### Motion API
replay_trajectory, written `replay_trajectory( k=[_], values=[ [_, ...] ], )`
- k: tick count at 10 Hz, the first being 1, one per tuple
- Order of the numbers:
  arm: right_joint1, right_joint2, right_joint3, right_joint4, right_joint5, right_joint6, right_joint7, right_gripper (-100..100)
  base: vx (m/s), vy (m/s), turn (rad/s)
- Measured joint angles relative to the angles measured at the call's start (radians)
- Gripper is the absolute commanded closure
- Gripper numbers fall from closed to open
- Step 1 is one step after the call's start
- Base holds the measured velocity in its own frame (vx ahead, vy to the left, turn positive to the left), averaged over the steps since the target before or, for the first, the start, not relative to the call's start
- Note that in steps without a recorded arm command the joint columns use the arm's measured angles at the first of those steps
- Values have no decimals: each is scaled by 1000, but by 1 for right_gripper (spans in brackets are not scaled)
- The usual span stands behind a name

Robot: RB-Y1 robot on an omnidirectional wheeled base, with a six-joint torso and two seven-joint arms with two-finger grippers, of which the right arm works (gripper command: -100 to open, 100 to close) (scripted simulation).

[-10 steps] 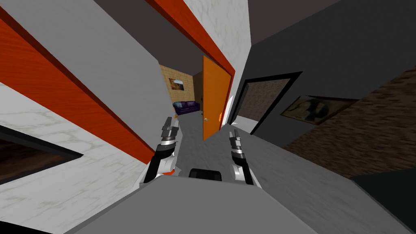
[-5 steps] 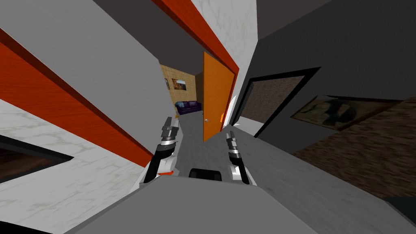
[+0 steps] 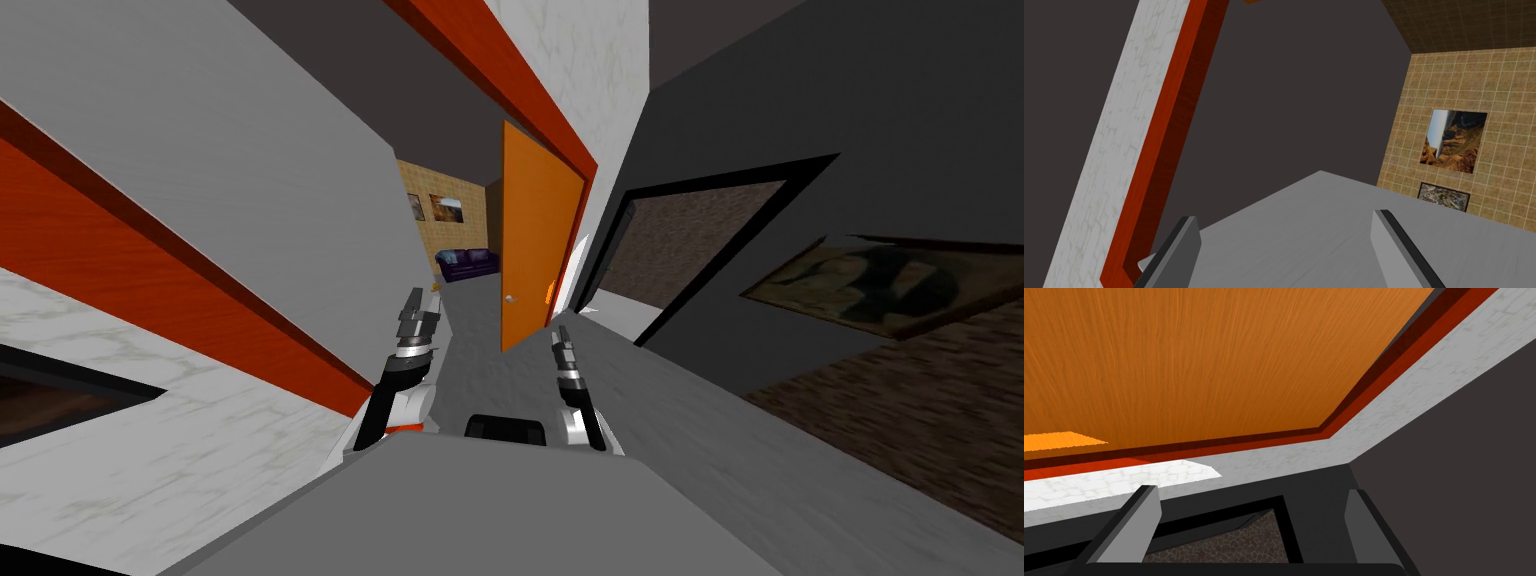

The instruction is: Push the door open

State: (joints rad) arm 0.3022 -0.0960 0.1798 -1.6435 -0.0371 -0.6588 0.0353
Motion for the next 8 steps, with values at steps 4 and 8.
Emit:
replay_trajectory(
  k=[4, 8],
  values=[
    [-31, -1, 24, 94, 10, -12, -3, -100, 105, -72, 112],
    [-50, -1, 50, 162, 20, -13, -8, -100, 87, -63, 76]
  ],
)
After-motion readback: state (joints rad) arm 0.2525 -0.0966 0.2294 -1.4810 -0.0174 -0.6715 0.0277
